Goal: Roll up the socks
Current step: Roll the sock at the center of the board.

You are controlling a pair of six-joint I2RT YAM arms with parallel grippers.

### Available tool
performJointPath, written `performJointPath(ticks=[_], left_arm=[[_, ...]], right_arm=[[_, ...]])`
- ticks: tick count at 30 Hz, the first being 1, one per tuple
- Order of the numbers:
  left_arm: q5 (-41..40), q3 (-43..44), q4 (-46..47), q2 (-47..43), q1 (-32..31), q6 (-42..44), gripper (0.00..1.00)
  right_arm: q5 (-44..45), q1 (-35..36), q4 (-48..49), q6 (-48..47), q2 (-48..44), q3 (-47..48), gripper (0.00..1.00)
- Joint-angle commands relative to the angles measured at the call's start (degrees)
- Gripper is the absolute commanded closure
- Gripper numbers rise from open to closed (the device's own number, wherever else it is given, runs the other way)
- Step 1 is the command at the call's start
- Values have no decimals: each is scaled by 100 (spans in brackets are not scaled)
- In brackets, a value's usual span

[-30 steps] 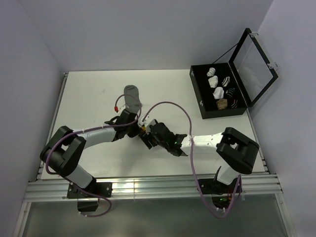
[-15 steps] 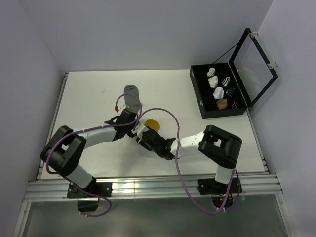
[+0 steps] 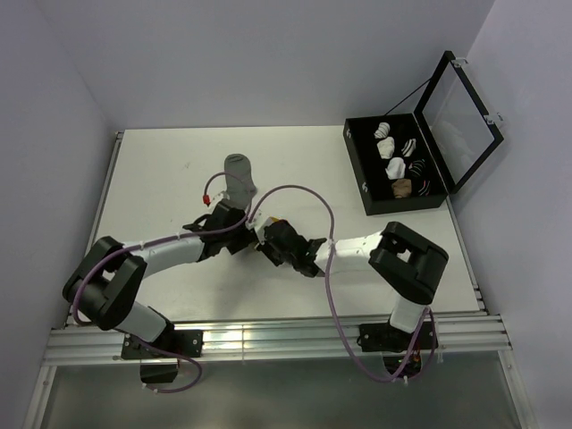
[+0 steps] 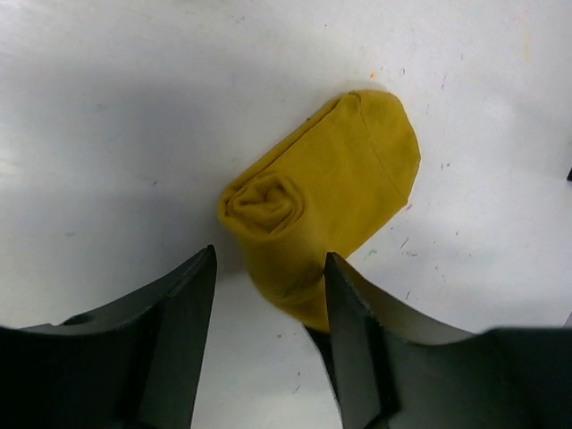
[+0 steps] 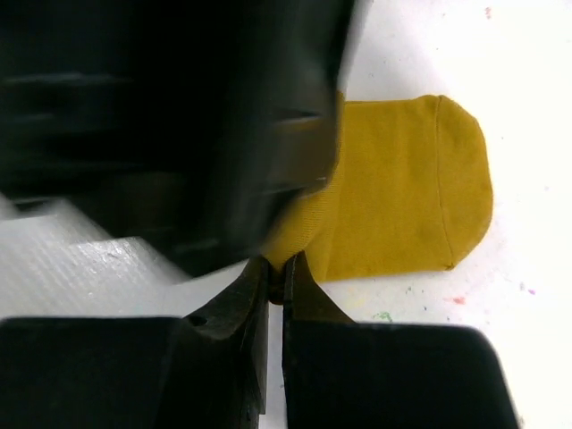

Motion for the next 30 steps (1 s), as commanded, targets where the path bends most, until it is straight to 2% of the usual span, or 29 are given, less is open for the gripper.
performJointPath(ticks=[1, 2, 7, 13, 20, 30], left_arm=[[-232, -218, 184, -479, -31, -108, 38], [-293, -375, 323, -672, -40, -144, 36], [-566, -904, 957, -1297, -40, -328, 27], [-628, -1107, 1116, -1412, -40, -302, 28], [-496, -1089, 1317, -929, -40, -407, 31], [-575, -1098, 1388, -586, -40, -680, 34]], right_arm=[[-1586, -512, -718, 697, -186, 304, 100], [-2206, -765, -859, 750, -134, 374, 100], [-3730, -1374, -1571, 1162, 306, 989, 100], [-5382, -1909, -2038, 1576, 1097, 1622, 100], [-6017, -2323, -1801, 2157, 1572, 1693, 100], [-6071, -2508, -2064, 2218, 1994, 2001, 100]])
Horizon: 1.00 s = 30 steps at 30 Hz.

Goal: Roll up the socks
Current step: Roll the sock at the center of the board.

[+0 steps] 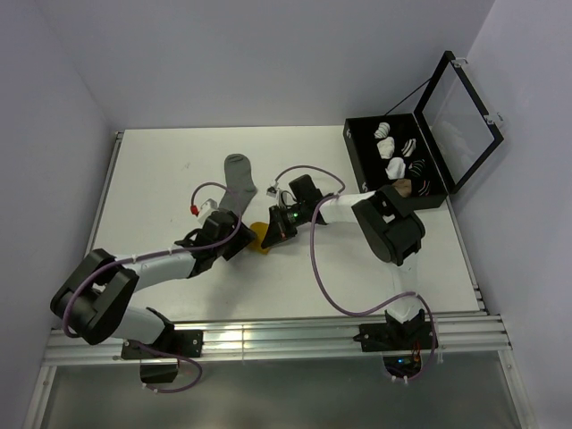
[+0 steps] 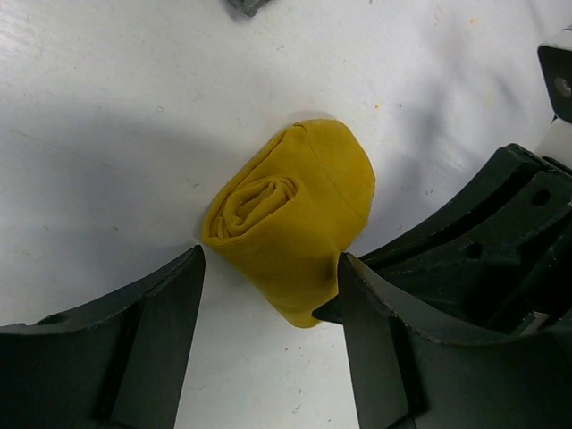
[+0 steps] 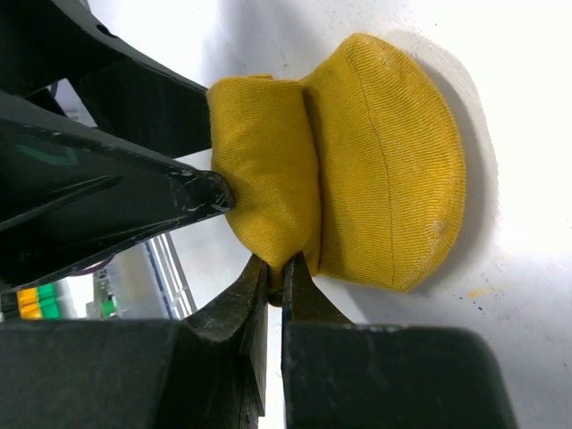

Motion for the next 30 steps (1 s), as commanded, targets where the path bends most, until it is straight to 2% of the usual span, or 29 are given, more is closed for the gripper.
performJointPath(ticks=[1, 11, 14, 15, 16, 19, 20, 24, 25, 26, 30], left_arm=[[-146, -33, 215, 83, -27, -214, 34], [-499, -51, 12, 347, -27, -382, 41], [-420, -34, 12, 461, -18, -364, 49], [-411, -42, 4, 487, -18, -355, 58], [-385, -7, 3, 540, -18, -347, 61], [-314, 98, -102, 654, -18, -268, 73], [-262, 133, -154, 680, -27, -233, 76], [-182, 335, -478, 795, -18, -13, 89], [-165, 475, -558, 873, -27, 31, 90], [-147, 520, -629, 900, -18, 66, 91], [-7, 696, -805, 997, -18, 242, 95]], right_arm=[[161, -17, -440, -13, 261, 93, 100], [301, -16, -537, -119, 208, 49, 100], [485, -8, -423, -154, -11, -109, 100], [538, 1, -353, -163, -151, -162, 99], [600, 10, -300, -180, -239, -214, 98], [916, 71, -116, -233, -642, -434, 89], [1230, 115, -63, -294, -749, -565, 82], [2196, 396, 174, -540, -1338, -856, 66], [2426, 457, 262, -584, -1443, -917, 62], [2611, 519, 306, -671, -1688, -1031, 54], [3709, 914, 473, -927, -2138, -1252, 40]])
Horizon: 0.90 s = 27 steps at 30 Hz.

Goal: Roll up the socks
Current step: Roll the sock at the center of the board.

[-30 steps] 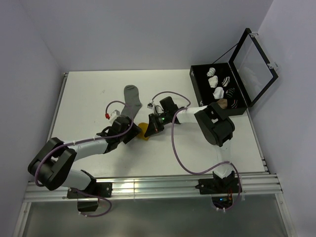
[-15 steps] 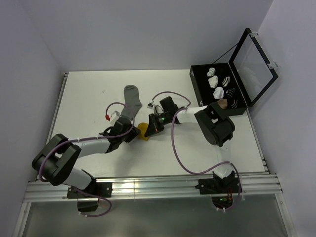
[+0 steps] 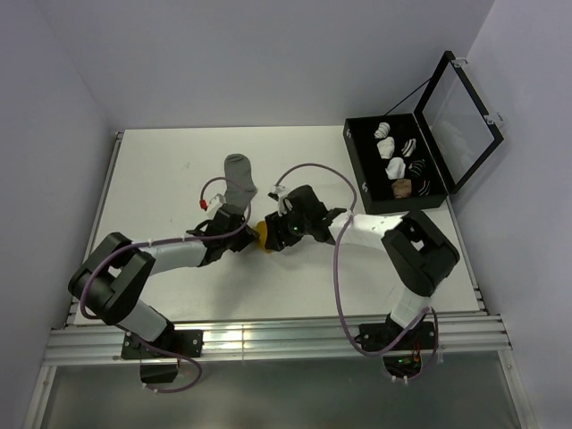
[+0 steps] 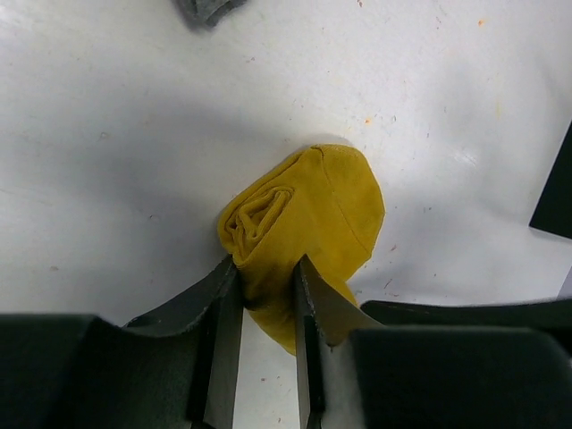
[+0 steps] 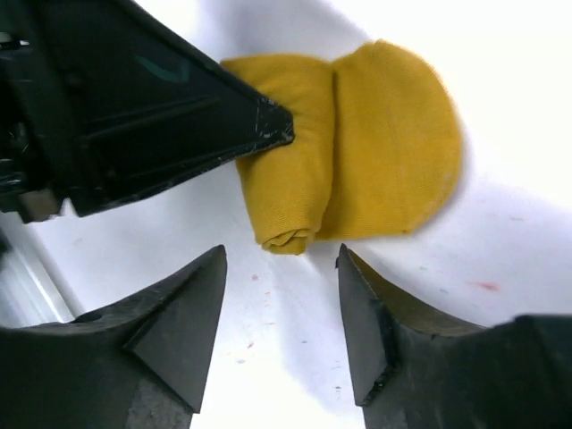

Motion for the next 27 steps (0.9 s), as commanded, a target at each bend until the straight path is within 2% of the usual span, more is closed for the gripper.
performJointPath(ticks=[1, 4, 11, 19, 27], left_arm=[[2, 191, -766, 247, 28, 399, 96], [90, 367, -1046, 326, 28, 523, 98], [231, 508, -1179, 353, 28, 611, 98], [389, 578, -1188, 397, 28, 663, 98], [556, 552, -1048, 388, 37, 655, 98]], right_arm=[[1598, 366, 292, -455, -532, -159, 39], [2442, 752, 503, -727, -804, -335, 38], [3561, 1588, 1127, -1588, -1078, -617, 37], [4098, 2028, 1242, -2011, -366, -353, 37], [4037, 2098, 1365, -2020, 196, -405, 38]])
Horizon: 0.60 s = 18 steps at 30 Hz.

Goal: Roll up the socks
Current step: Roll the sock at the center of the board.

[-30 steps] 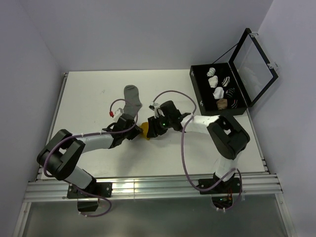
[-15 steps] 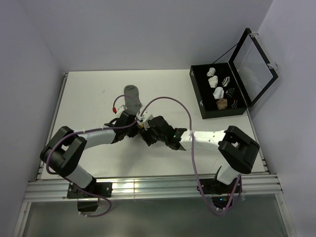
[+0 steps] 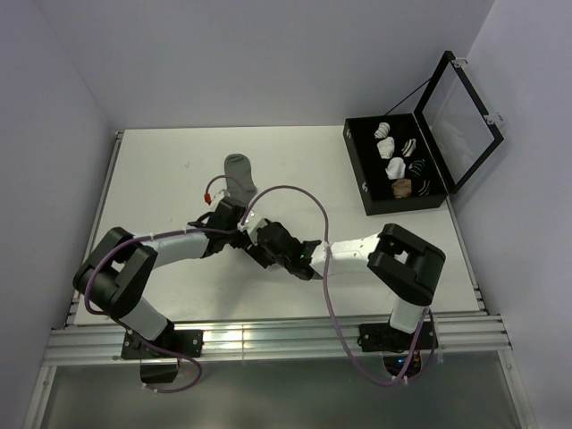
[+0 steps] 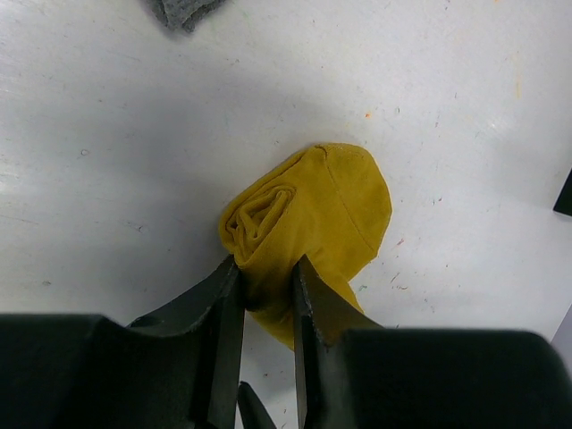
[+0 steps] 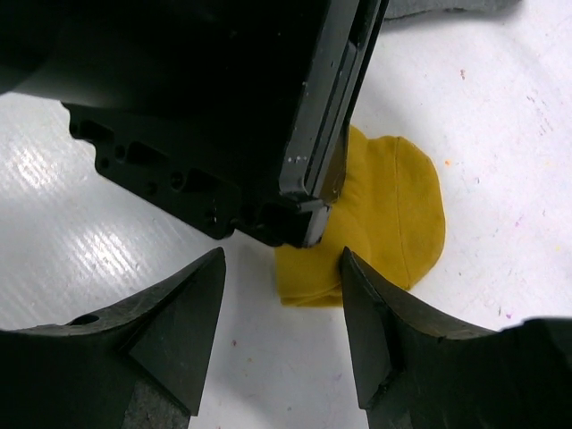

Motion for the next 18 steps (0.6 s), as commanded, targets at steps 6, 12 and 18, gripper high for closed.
performJointPath(ticks=[6, 12, 18], left_arm=[[437, -54, -236, 104, -27, 251, 98], [525, -53, -341, 8, 44, 400, 100], [639, -150, -323, -203, 272, 470, 98]], right_arm=[[182, 50, -166, -173, 591, 189, 41], [182, -2, -499, -50, 847, 330, 40], [-125, -256, -763, 170, 935, 435, 49]])
